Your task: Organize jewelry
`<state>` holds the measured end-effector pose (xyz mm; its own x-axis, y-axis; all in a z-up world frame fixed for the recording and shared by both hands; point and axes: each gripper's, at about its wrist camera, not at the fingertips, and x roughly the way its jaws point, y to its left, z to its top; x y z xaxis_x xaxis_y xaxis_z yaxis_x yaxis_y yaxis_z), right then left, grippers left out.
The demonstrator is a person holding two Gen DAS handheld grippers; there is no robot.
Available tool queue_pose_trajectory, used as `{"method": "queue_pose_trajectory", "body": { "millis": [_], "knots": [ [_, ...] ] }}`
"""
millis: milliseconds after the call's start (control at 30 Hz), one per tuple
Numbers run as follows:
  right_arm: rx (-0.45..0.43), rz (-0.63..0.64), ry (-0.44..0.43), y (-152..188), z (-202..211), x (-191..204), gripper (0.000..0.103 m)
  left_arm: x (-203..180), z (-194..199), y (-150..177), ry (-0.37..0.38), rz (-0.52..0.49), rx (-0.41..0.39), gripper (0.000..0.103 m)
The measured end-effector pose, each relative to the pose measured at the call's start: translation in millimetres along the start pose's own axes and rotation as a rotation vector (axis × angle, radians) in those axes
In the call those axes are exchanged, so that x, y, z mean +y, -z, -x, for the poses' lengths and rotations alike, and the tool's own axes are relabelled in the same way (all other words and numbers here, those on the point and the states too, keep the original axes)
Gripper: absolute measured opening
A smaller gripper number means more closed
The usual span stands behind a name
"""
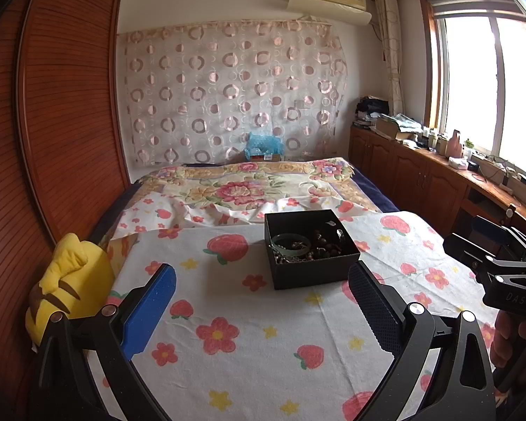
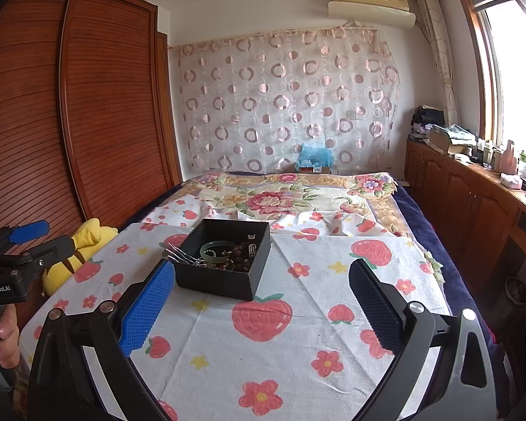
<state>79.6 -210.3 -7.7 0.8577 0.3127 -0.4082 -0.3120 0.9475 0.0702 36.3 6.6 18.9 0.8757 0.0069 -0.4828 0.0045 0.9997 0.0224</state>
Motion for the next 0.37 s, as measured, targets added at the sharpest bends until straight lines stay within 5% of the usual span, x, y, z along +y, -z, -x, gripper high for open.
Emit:
{"method": "queue_pose_trajectory", "body": {
  "millis": [367],
  "knots": [
    [0.000, -0.003, -0.001, 0.1, 0.1, -0.5, 0.100, 0.2, -0.6, 1.2, 0.001, 0.000, -0.001, 0.095]
  ]
}}
